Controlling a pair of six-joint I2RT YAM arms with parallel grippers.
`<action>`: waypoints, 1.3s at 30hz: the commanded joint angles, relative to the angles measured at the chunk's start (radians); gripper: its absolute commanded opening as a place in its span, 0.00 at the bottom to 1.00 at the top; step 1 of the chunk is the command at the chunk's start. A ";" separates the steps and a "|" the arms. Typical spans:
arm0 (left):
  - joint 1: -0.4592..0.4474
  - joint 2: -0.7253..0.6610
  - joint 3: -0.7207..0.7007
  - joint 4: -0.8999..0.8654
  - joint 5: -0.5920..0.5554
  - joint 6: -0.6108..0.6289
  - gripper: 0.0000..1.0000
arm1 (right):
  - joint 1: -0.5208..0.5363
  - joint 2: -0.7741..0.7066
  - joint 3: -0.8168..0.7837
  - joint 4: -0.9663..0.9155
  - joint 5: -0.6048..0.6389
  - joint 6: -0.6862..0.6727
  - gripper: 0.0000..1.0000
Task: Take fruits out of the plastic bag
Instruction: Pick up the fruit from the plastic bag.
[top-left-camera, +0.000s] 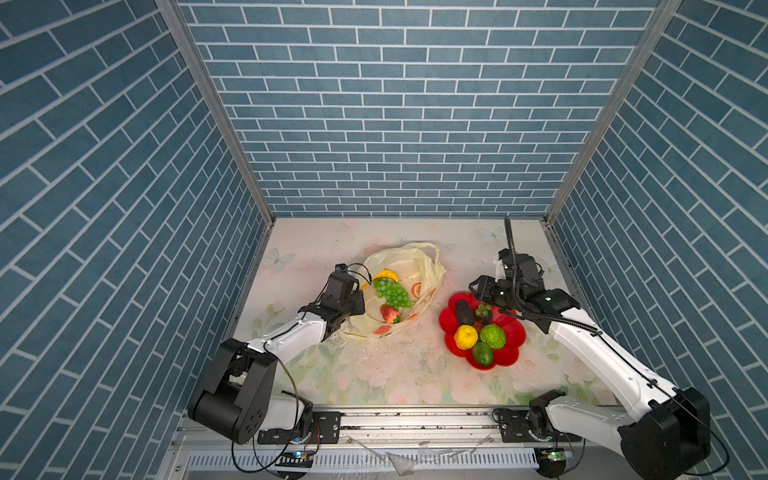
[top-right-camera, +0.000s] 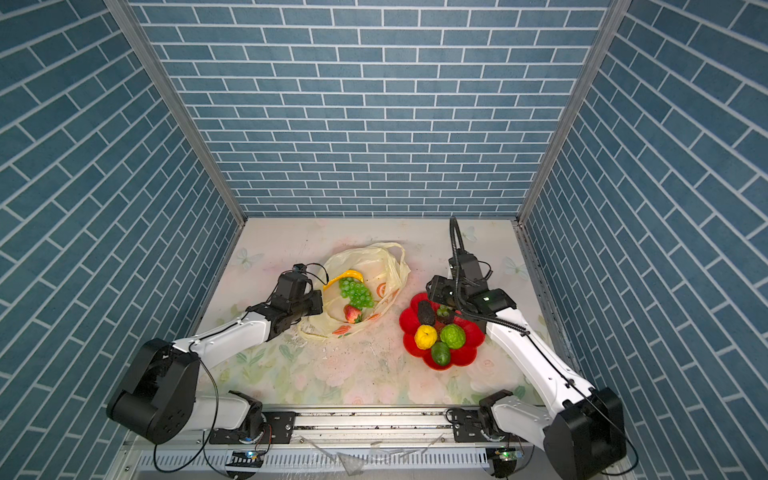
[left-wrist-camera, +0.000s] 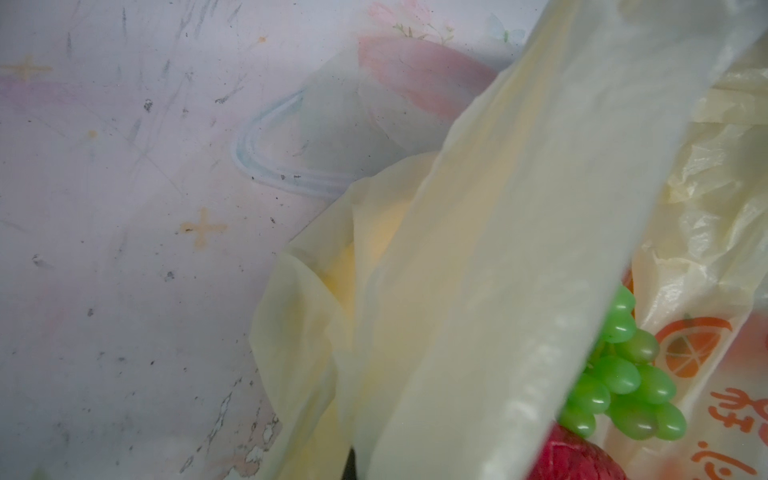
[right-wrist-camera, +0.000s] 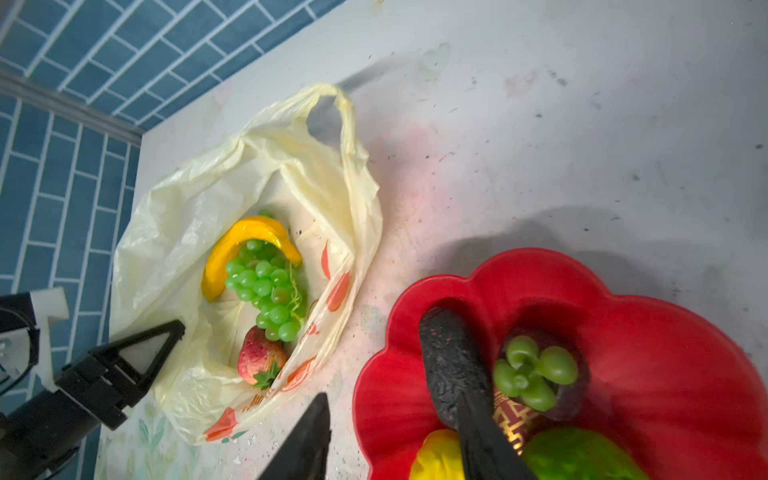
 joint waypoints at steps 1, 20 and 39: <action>-0.022 0.014 0.027 -0.013 -0.043 0.020 0.00 | 0.094 0.087 0.075 0.004 0.048 0.004 0.49; -0.034 -0.009 0.027 -0.036 -0.079 0.021 0.01 | 0.447 0.614 0.410 0.101 0.027 0.026 0.57; -0.033 0.003 0.032 -0.035 -0.083 0.024 0.03 | 0.484 0.659 0.256 0.116 0.007 0.054 0.51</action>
